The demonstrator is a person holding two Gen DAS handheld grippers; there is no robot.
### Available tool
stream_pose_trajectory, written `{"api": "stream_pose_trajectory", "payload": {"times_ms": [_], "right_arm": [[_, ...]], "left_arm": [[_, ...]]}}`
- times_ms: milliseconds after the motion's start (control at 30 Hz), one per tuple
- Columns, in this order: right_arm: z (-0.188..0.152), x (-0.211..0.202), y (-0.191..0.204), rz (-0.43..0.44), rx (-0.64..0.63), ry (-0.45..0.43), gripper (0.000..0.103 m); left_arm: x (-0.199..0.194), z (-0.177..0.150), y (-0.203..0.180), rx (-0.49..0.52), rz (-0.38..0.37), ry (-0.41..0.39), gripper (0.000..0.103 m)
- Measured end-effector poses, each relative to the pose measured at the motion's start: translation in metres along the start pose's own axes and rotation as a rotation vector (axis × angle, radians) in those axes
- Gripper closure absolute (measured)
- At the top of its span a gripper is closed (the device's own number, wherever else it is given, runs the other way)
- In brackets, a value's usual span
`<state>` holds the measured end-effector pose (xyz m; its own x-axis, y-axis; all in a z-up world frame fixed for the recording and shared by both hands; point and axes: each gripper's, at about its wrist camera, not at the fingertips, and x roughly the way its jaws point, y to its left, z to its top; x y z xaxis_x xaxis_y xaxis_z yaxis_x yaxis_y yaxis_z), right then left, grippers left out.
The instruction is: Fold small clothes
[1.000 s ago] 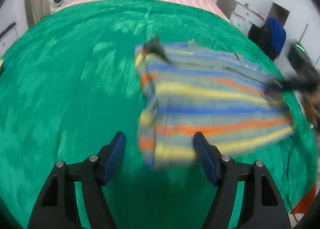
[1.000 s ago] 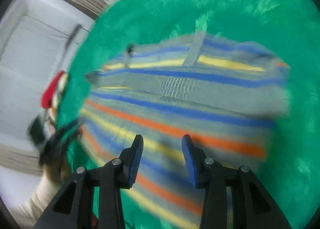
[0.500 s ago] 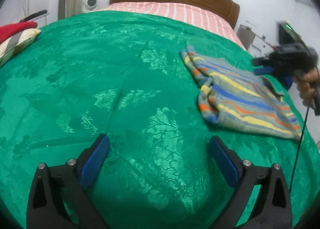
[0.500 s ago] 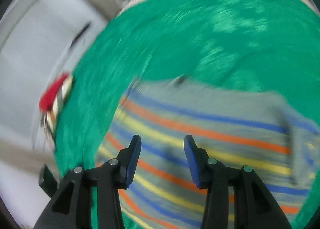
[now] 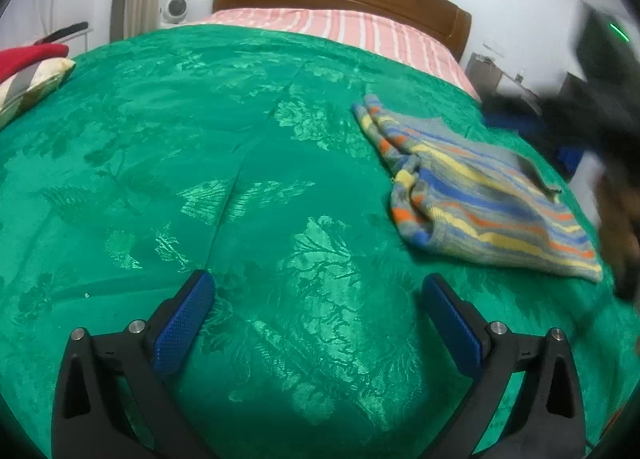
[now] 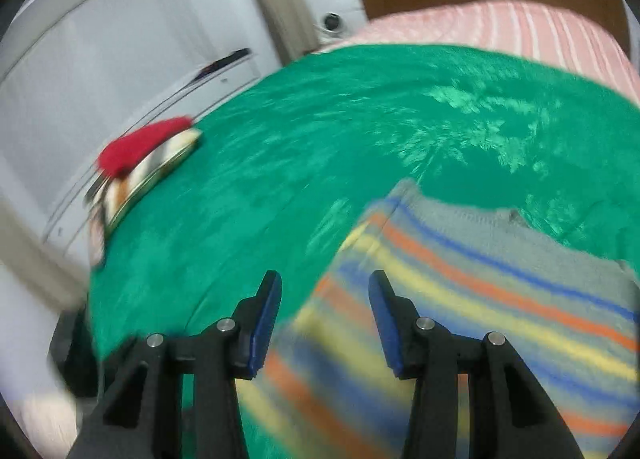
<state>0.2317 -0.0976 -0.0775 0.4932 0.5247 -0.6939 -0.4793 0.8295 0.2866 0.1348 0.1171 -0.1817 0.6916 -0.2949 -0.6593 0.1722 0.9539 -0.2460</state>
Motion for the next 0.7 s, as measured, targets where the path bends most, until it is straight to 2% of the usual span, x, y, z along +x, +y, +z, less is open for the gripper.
{"api": "stream_pose_trajectory", "payload": {"times_ms": [100,167,200,300,400,467,533,633,700], "right_arm": [[-0.045,-0.002,0.008,0.014,-0.005,0.076,0.057],[-0.070,0.019,0.011,0.080,0.034,0.181,0.056],[-0.082,0.023,0.013,0.114,0.050,0.201,0.056],[-0.092,0.008,0.022,0.157,0.019,0.177,0.057],[-0.087,-0.032,0.009,0.095,0.036,0.085,0.057],[-0.083,-0.064,-0.016,-0.009,0.061,0.008,0.057],[-0.085,-0.081,-0.047,-0.092,0.104,-0.020,0.057],[-0.115,-0.091,-0.093,-0.255,0.161,0.032,0.057],[-0.156,-0.100,-0.117,-0.299,0.236,0.074,0.057]], "left_arm": [[0.000,0.001,0.000,-0.001,0.001,-0.002,0.001],[-0.001,0.001,0.001,-0.004,-0.001,-0.007,0.001],[-0.001,0.001,0.002,-0.006,-0.002,-0.009,0.001],[-0.001,0.000,0.004,-0.014,-0.009,-0.017,0.001],[-0.001,-0.001,0.004,-0.013,-0.007,-0.017,0.001],[0.000,-0.001,0.003,-0.009,-0.002,-0.018,0.001],[0.000,-0.001,0.003,-0.007,0.000,-0.018,0.001],[0.000,-0.002,0.003,-0.005,0.000,-0.019,0.001],[0.000,-0.002,0.003,-0.003,0.001,-0.021,0.001]]}}
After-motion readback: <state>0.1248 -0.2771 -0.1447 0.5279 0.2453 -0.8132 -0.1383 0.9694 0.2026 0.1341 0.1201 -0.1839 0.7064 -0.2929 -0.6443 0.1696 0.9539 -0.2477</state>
